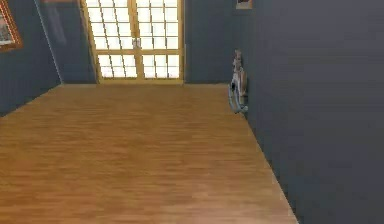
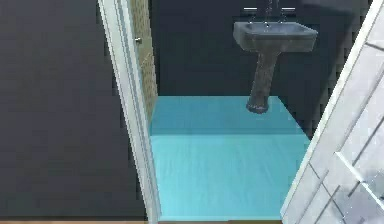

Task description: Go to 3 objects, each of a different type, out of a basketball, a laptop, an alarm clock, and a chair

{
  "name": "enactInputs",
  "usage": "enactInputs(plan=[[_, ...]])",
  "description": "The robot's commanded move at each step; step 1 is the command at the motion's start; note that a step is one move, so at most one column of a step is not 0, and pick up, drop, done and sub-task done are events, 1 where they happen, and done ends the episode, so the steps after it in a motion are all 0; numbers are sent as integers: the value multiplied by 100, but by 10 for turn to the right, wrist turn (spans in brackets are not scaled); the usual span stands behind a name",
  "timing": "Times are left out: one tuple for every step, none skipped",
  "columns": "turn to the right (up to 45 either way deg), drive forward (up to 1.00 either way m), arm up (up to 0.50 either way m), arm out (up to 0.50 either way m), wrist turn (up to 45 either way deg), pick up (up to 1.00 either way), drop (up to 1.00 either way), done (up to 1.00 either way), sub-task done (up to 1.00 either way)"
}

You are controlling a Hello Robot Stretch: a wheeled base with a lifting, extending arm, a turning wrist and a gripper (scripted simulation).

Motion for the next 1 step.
enactInputs(plan=[[450,0,0,0,0,0,0,0,0]])
